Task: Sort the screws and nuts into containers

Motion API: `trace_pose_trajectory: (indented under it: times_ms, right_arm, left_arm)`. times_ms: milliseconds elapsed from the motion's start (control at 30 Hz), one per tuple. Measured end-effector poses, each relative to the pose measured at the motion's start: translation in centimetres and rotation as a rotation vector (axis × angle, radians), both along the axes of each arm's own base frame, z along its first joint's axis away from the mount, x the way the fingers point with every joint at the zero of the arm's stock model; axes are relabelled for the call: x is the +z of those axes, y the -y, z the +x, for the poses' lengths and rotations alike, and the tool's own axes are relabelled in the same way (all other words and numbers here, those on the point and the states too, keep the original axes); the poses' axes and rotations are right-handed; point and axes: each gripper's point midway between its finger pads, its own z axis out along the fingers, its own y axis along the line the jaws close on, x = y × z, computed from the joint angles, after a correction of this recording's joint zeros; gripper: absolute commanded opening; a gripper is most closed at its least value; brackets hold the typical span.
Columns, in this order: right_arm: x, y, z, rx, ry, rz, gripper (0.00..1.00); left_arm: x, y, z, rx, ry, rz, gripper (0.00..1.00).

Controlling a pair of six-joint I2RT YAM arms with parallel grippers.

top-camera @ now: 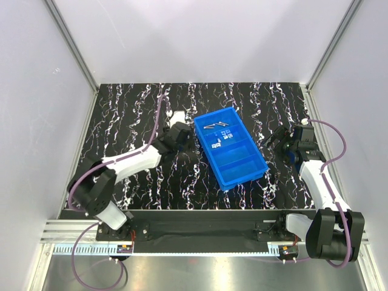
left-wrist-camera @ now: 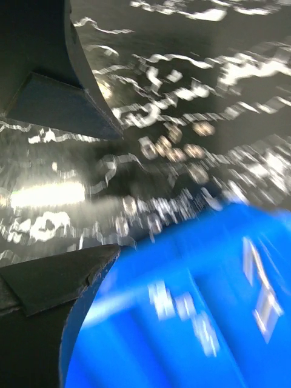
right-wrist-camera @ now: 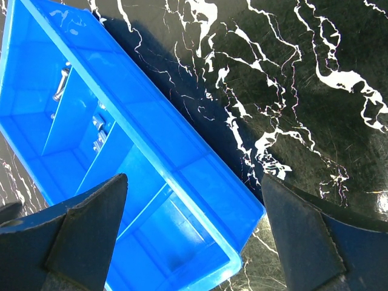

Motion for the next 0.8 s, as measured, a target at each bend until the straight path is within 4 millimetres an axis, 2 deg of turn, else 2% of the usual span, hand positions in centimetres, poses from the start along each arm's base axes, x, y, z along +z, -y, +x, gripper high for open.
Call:
trace_pose_trajectory:
  times_ms: [67,167,333,433,633,800]
  right_arm:
    - [0.0,0.0,0.0,0.000,0.000,0.000,1.00]
    - [0.0,0.0,0.0,0.000,0.000,0.000,1.00]
    - [0.0,0.0,0.0,0.000,-0.001,0.000,1.00]
    - [0.0,0.0,0.0,0.000,-0.002,-0.001,1.00]
    - [-0.1,0.0,0.0,-0.001,-0.006,-0.001,1.00]
    - [-0.6,0.0,0.0,-0.001,-0.022,0.001,1.00]
  left_arm:
    - [-2.5,-1.0,0.0,0.046,-0.056,0.060,0.74]
    - [-4.3,-2.3,0.8,0.104,-0.095,0.124,0.71]
    - [-3.9,-3.0,4.6,0.185,-0.075,0.135,0.67]
    - [-3.8,-3.3,5.9,0.210,-0.067,0.130,0.66]
    - [-5.6,-3.3,5.7,0.210,-0.107,0.138,0.62]
    - [-7.0,-3.1,4.7,0.188,-0.143,0.136,0.59]
